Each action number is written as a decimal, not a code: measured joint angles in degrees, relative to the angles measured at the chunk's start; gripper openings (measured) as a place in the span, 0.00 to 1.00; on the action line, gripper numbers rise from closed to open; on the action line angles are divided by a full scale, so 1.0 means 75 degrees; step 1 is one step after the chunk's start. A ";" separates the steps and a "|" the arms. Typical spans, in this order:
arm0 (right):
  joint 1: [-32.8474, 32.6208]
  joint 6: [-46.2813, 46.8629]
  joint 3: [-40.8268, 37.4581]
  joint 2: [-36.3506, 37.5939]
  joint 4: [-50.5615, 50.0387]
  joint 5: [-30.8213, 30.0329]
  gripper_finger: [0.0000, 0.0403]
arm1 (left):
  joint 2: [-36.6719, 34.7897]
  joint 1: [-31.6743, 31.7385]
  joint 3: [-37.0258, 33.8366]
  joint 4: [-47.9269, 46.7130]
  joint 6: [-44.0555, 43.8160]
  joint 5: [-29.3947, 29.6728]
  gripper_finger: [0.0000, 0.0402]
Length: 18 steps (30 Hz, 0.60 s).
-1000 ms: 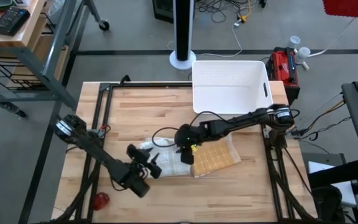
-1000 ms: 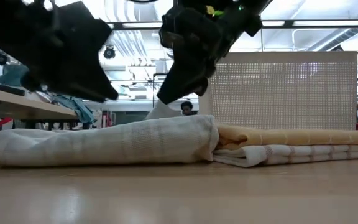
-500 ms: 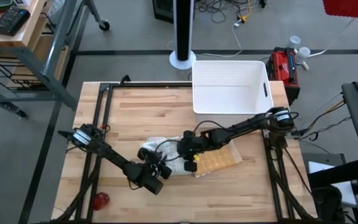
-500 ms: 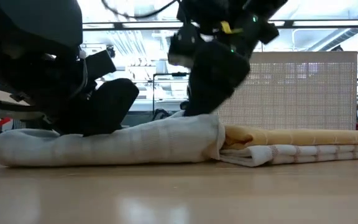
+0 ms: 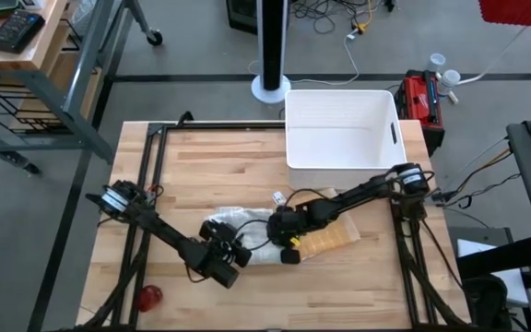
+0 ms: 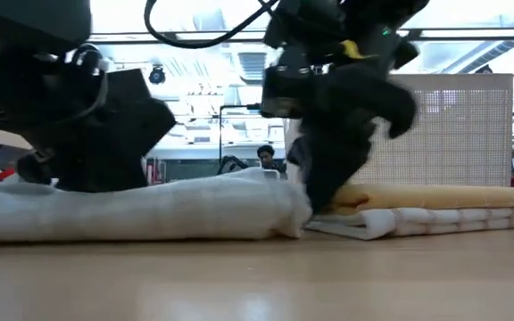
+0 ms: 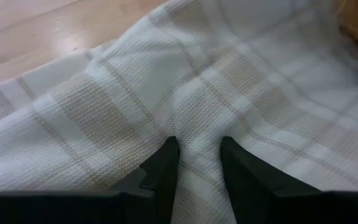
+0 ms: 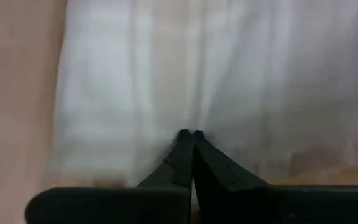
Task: Fold towel
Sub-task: Fold the white checkered towel
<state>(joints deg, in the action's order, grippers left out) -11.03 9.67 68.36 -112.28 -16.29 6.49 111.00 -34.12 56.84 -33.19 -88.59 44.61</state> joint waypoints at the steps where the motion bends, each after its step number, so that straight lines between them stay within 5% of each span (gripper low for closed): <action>1: -0.0045 0.0021 -0.0019 0.0096 -0.0071 -0.0030 0.00 | -0.0040 -0.0039 -0.0003 -0.0074 -0.0043 -0.0024 0.29; 9: -0.0446 -0.0268 -0.0050 0.0985 -0.0039 -0.0486 0.00 | -0.0410 -0.0286 -0.0067 -0.0654 -0.1186 -0.0203 0.29; 18: -0.0758 -0.0494 -0.0090 0.0531 0.1186 -0.0525 0.00 | -0.0467 -0.0307 -0.0008 -0.0542 -0.1198 -0.0143 0.29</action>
<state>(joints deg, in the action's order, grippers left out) -16.71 5.97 67.69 -108.29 -7.40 2.55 107.49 -36.42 56.78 -37.26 -97.58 43.53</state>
